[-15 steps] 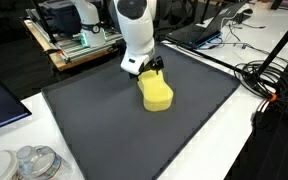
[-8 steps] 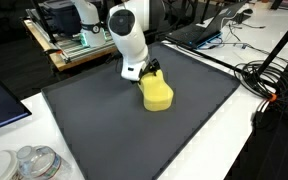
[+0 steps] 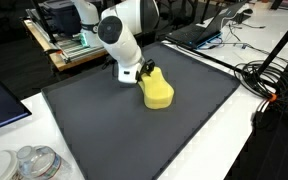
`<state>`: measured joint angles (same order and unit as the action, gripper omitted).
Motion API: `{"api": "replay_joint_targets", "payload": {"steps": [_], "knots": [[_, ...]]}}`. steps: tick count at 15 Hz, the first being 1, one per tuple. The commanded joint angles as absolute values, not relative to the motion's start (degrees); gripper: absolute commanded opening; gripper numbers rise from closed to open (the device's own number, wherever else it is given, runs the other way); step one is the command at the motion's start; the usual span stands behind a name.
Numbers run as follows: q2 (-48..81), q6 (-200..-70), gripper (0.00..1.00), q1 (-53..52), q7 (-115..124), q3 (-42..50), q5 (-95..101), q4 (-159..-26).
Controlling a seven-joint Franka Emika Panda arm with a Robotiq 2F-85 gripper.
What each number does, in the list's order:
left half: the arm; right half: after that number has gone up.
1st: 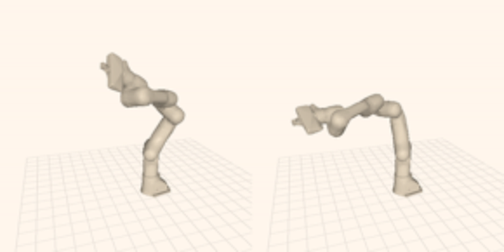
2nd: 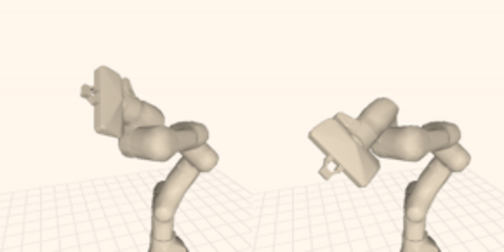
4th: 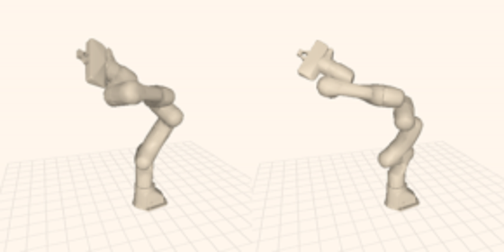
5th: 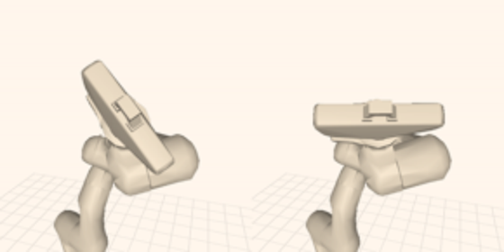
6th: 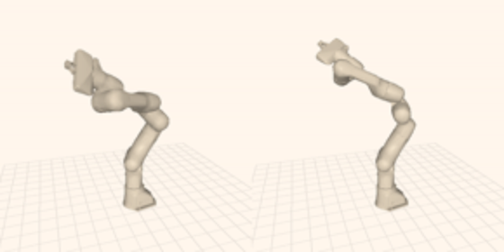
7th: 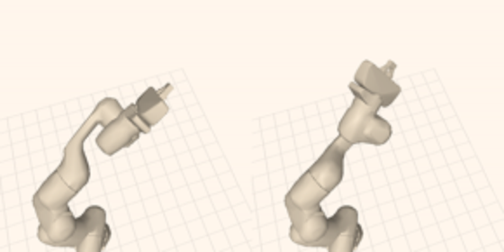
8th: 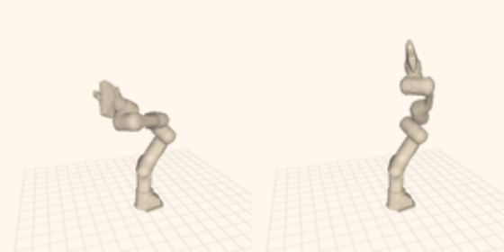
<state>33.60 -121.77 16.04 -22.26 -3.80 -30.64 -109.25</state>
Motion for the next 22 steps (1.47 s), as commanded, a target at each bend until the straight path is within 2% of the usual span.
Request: {"api": "replay_joint_targets", "payload": {"steps": [1,4,6,7,14,22], "knots": [[32.47,-117.29,0.09,17.07,-24.96,-4.41,-31.4,-109.19],[30.34,-113.73,0.03,16.54,-25.5,-3.85,-30.27,-109.47],[27.29,-111.33,0.06,15.65,-24.39,-2.76,-28.18,-110.1],[25.77,-110.12,0.03,15.24,-23.72,-2.18,-27.05,-110.21],[11.36,-105.42,0.05,9.46,-13.19,2.51,-9.24,-110.5],[0.9,-96.56,0.05,2.0,0.16,0.81,15.09,-106.96]]}}
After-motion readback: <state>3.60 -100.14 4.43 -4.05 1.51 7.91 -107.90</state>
